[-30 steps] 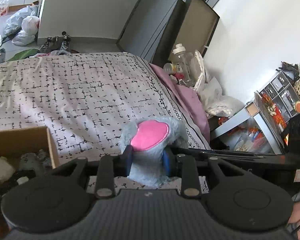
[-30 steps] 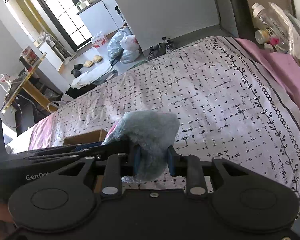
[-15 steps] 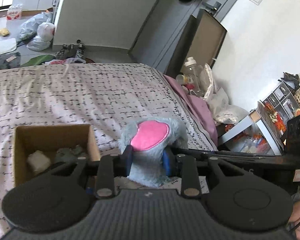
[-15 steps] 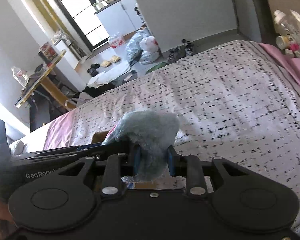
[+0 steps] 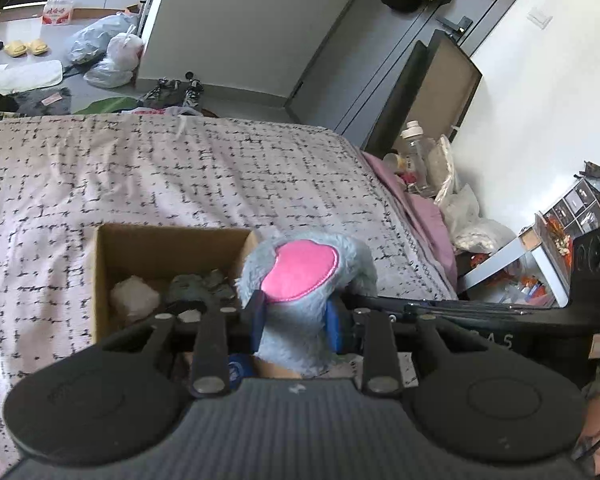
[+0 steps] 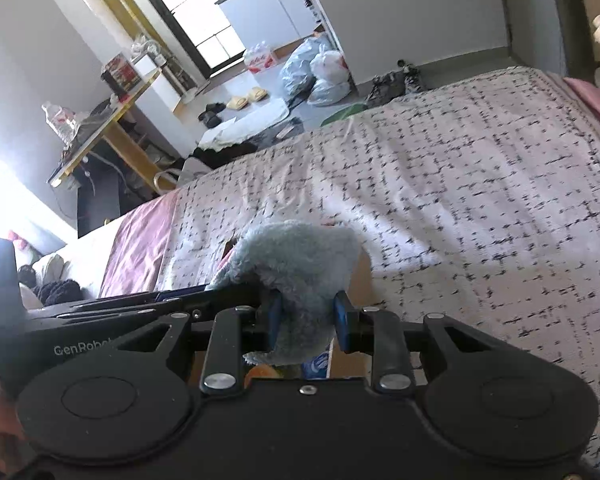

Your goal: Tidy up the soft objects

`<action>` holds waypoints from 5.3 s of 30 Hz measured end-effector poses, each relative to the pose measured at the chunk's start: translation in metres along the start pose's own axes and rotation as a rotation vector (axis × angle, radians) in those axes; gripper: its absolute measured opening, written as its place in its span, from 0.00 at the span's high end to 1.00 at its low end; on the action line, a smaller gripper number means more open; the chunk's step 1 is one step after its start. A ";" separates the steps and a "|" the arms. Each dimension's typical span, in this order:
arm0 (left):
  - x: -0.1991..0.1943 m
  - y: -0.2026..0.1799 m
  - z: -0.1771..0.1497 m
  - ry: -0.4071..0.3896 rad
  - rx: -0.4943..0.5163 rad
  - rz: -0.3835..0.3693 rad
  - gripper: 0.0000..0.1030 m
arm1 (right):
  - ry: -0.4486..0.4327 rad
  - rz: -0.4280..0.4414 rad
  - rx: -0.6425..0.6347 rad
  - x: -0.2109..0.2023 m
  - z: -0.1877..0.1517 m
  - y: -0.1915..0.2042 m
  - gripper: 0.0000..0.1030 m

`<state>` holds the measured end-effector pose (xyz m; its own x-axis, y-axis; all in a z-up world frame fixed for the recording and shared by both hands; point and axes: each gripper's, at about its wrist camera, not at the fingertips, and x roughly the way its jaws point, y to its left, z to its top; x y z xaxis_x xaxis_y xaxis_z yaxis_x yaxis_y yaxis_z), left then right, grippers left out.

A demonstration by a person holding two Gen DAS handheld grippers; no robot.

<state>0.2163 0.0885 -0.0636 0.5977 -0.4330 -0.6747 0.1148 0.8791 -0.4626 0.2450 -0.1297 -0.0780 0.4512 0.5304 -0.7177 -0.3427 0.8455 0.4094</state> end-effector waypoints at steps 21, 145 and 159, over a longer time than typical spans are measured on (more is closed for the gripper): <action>0.014 0.072 -0.052 0.095 -0.137 0.013 0.70 | 0.176 -0.007 -0.108 0.047 -0.038 0.033 0.73; -0.154 -0.090 -0.141 -0.324 0.167 0.362 0.00 | -0.311 -0.173 -0.205 -0.186 -0.132 -0.013 0.00; -0.154 -0.090 -0.142 -0.312 0.151 0.360 0.00 | -0.328 -0.183 -0.207 -0.187 -0.132 -0.015 0.00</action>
<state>0.0007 0.0481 0.0001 0.8269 -0.0369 -0.5611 -0.0426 0.9909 -0.1279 0.0572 -0.2501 -0.0240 0.7466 0.3923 -0.5372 -0.3756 0.9152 0.1463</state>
